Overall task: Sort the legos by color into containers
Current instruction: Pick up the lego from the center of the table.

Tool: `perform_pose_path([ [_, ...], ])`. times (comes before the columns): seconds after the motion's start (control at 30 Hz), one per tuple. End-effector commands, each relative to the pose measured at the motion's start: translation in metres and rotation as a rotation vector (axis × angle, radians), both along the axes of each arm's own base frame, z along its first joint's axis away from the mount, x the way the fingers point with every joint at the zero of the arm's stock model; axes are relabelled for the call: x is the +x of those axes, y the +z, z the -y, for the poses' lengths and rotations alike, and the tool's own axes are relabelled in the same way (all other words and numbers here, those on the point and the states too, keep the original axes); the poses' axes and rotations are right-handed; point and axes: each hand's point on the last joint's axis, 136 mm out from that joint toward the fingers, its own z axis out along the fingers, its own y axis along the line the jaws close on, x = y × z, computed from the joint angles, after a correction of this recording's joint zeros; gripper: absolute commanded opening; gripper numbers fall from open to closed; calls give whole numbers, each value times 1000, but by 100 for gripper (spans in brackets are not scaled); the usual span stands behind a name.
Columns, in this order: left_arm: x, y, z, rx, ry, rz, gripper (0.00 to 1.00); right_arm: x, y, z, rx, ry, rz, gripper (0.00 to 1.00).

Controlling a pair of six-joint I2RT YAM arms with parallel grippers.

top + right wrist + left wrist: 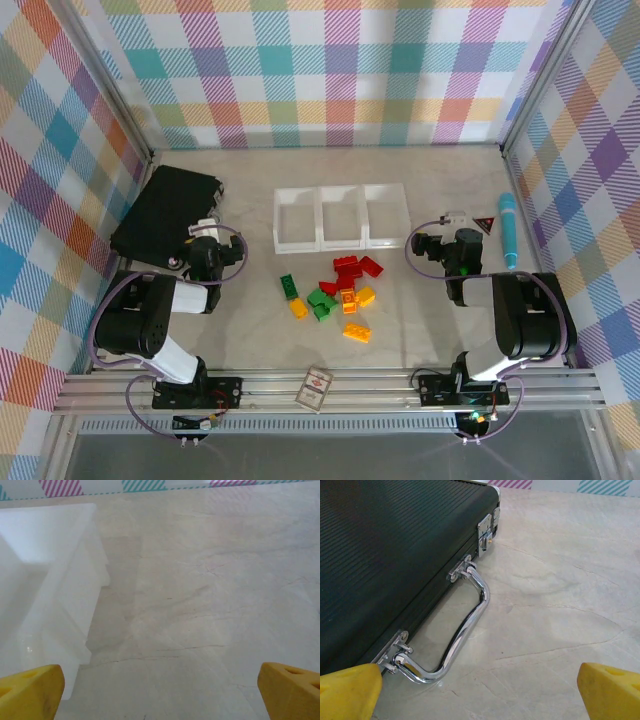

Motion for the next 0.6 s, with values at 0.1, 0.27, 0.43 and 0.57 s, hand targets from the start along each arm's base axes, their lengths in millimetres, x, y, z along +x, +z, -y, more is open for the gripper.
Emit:
perform_pose_path([
  [0.1, 7, 9, -5, 11, 19, 33, 100, 6, 9, -4, -3, 33, 39, 99],
  [0.27, 7, 9, -5, 10, 18, 35, 100, 7, 9, -3, 1, 28, 38, 99],
  [0.43, 6, 9, -5, 10, 19, 35, 100, 7, 9, 1, 5, 7, 31, 99],
  [0.57, 7, 10, -5, 10, 18, 38, 100, 8, 9, 2, 10, 12, 30, 99],
])
